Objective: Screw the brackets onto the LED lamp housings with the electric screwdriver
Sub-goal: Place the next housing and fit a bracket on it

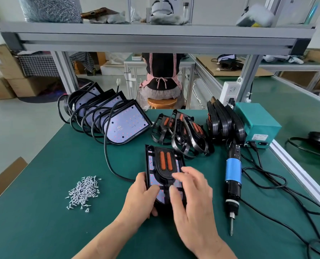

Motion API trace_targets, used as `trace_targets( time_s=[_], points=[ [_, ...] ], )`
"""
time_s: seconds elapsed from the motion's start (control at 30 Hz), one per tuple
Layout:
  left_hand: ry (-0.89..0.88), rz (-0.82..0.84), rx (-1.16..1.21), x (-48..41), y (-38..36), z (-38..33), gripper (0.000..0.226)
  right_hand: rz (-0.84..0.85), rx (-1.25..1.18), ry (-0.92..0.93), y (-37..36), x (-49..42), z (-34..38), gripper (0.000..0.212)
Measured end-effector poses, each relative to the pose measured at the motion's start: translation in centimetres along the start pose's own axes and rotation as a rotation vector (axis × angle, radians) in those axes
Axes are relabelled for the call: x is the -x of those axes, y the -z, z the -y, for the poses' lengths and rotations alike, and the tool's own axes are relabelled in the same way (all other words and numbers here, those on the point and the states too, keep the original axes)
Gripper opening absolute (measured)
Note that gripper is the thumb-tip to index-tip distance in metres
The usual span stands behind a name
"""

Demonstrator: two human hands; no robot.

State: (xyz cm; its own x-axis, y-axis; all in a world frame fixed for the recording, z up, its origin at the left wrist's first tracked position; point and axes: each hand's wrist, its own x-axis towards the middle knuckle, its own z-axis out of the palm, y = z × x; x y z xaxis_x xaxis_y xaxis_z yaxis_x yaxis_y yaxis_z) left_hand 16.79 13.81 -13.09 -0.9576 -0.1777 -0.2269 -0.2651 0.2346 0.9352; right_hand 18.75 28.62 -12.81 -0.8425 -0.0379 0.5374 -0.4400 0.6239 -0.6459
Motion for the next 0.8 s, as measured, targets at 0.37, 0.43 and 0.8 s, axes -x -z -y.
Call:
trace_targets(
  time_s=[0.37, 0.43, 0.8],
  points=[
    [0.042, 0.088, -0.073, 0.8, 1.2, -0.1, 0.01, 0.336, -0.206, -0.455, -1.5, -7.3, -4.0, 0.034],
    [0.046, 0.099, -0.078, 0.8, 1.2, -0.3, 0.009, 0.299, -0.184, -0.463, -1.9, -7.0, -4.0, 0.038],
    [0.103, 0.261, -0.176, 1.3, 2.3, -1.0, 0.041, 0.21, -0.214, -0.54, -1.2, -6.0, -4.7, 0.055]
  ],
)
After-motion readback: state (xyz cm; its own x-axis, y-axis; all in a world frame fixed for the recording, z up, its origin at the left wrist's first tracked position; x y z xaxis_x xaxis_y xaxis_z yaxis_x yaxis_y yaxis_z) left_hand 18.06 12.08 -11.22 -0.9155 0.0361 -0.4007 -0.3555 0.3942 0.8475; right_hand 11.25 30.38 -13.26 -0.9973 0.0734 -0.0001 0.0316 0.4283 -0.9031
